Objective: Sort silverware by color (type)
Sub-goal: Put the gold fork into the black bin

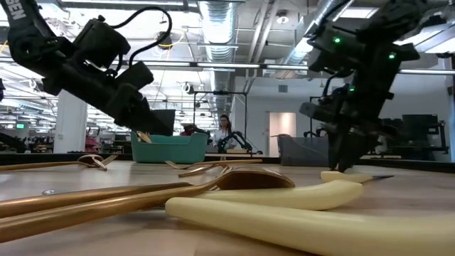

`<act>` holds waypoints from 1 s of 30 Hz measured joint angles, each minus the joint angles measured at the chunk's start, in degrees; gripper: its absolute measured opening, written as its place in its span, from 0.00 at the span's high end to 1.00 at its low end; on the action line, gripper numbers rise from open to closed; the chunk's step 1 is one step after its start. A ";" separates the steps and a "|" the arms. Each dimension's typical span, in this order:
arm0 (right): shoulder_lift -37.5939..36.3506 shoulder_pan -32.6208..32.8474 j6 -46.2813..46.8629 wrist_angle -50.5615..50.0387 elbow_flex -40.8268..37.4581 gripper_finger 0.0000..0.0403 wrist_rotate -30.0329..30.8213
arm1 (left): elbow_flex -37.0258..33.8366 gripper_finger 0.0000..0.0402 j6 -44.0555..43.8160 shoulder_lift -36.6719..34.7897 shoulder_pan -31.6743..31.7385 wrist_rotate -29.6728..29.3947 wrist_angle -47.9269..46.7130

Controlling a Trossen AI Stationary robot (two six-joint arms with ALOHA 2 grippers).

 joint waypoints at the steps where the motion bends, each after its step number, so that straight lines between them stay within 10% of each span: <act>1: 0.55 -0.25 -0.15 -0.34 0.40 0.72 -0.14 | 0.00 0.85 0.19 0.10 0.00 0.01 0.15; 8: 3.61 -2.23 -3.30 -1.23 1.35 0.72 -3.24 | 0.00 0.85 -0.46 -0.86 0.00 2.55 1.21; 15: 2.58 -5.69 -9.35 -2.33 1.12 0.85 -6.56 | 0.00 0.85 8.25 -7.16 -0.07 17.70 2.49; 30: -9.13 -9.44 -23.41 -1.79 0.61 0.95 -0.38 | -0.61 0.85 6.36 -15.76 0.00 8.87 -8.20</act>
